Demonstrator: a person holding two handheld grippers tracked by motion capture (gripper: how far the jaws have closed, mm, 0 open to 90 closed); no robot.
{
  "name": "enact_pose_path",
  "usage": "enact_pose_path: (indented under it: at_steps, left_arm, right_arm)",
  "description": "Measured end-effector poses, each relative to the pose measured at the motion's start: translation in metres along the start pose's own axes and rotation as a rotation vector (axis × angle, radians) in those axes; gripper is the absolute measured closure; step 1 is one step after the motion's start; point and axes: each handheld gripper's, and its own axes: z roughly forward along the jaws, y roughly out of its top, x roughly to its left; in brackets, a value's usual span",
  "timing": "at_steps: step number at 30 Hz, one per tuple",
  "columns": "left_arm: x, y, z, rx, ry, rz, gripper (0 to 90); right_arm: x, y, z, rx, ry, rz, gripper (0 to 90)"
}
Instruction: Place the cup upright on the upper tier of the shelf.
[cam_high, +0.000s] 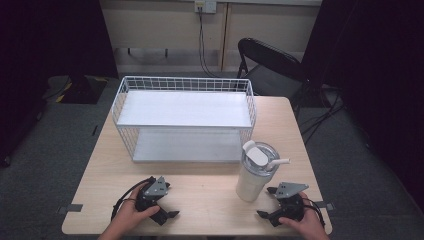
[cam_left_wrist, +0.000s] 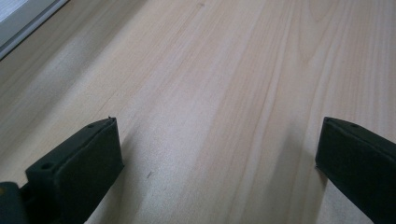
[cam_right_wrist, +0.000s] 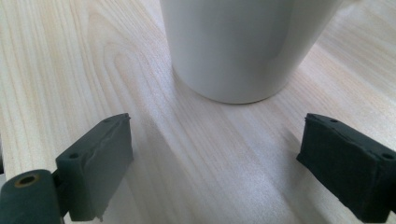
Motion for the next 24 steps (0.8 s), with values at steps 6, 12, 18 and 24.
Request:
enact_pose_path:
  at_steps: [6, 12, 18, 24]
  left_arm:
    - [0.000, 0.000, 0.000, 0.000, 0.000, 0.000, 0.0]
    - [0.000, 0.000, 0.000, 0.003, -0.001, 0.004, 0.0]
    - [0.000, 0.000, 0.000, 0.003, 0.000, 0.004, 0.0]
    - [0.000, 0.000, 0.000, 0.003, 0.000, 0.004, 0.0]
  right_arm:
    - [-0.002, 0.000, -0.003, -0.007, 0.023, 0.021, 13.7]
    - [-0.003, 0.000, -0.010, 0.020, 0.023, 0.010, 14.2]
    - [0.000, 0.008, -0.015, -0.012, 0.043, 0.016, 14.5]
    - [-0.003, 0.019, -0.025, -0.081, 0.036, 0.039, 14.0]
